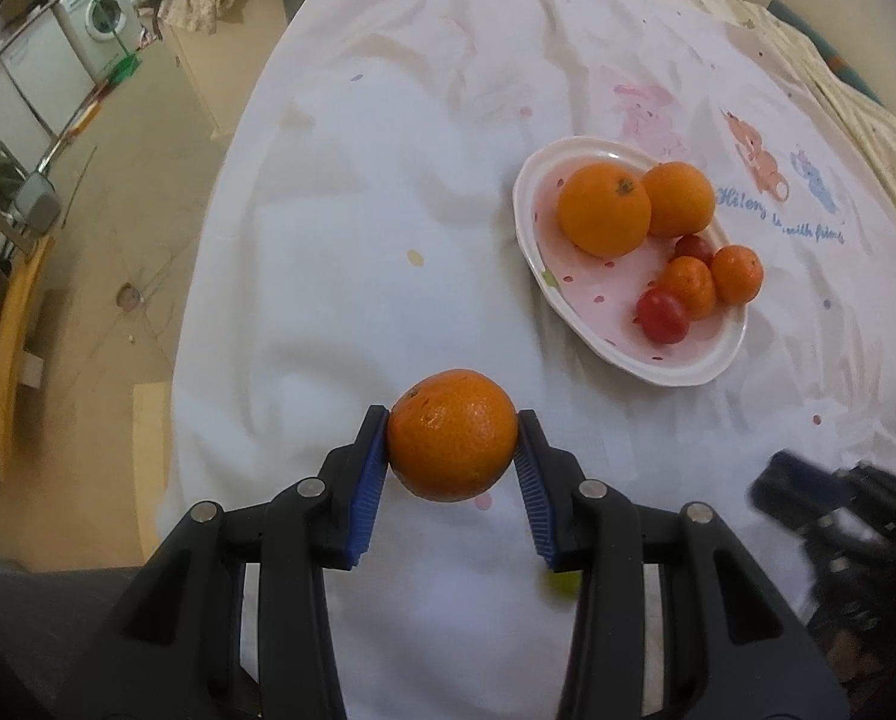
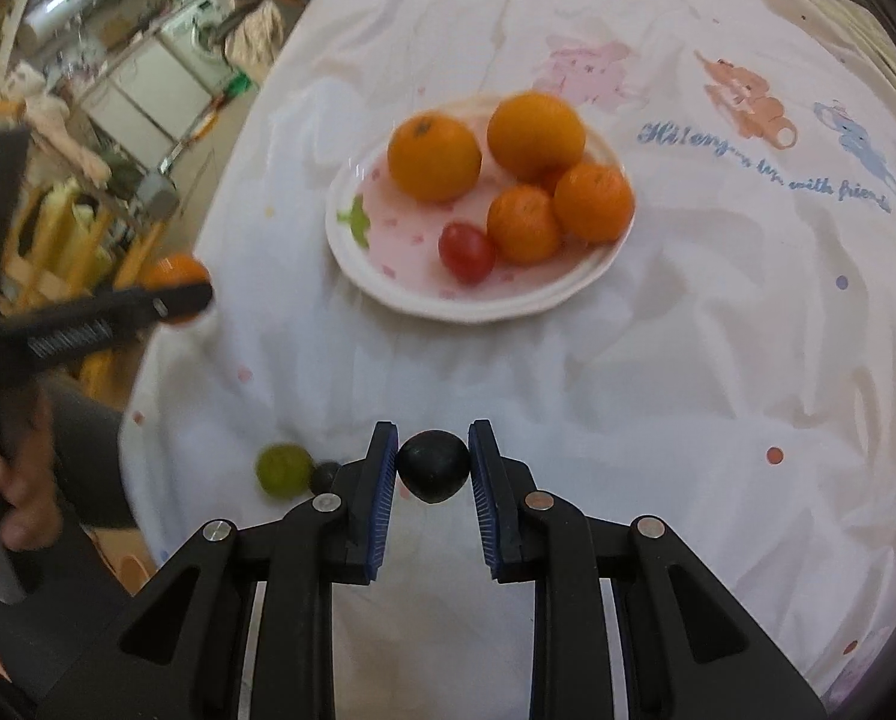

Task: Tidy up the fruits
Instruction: 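Carry the tangerine and dark plum onto the plate and open both tools, then lift both open tools away from the plate, then grasp the green lime with the left tool and lift it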

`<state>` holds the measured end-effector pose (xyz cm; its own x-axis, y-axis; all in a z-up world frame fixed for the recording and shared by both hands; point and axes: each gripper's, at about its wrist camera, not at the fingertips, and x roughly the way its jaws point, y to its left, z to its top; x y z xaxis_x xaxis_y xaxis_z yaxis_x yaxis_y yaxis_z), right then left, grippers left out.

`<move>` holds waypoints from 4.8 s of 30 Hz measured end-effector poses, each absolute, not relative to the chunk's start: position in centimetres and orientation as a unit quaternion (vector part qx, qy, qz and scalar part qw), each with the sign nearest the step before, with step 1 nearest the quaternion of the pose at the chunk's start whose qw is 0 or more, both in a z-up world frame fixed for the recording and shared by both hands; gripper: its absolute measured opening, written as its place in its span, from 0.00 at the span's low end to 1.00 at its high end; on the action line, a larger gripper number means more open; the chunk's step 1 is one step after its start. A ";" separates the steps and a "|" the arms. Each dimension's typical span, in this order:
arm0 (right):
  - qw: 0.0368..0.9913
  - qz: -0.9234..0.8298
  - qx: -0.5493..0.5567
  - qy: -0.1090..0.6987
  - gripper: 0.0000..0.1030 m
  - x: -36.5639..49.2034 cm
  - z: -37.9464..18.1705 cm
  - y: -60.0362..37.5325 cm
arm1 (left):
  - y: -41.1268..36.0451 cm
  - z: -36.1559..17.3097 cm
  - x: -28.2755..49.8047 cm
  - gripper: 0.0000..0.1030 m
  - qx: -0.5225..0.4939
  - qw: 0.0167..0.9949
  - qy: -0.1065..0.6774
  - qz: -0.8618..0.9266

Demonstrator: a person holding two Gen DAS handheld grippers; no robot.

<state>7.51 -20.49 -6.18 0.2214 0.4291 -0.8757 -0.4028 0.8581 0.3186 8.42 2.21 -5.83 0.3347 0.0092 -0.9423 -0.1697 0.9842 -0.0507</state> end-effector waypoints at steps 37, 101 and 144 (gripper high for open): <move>0.809 0.268 0.116 0.509 0.25 20.0 -5.8 -20.8 | -4.3 -7.8 18.0 0.36 -0.005 0.815 0.577 -0.053; 0.807 0.230 0.199 0.507 0.71 16.4 -4.5 -24.0 | 1.8 -2.9 13.6 0.81 -0.098 0.827 0.554 -0.009; 0.798 0.175 0.258 0.516 0.71 8.8 -4.4 -27.7 | -7.2 -10.0 5.0 0.24 0.115 0.721 0.663 -0.164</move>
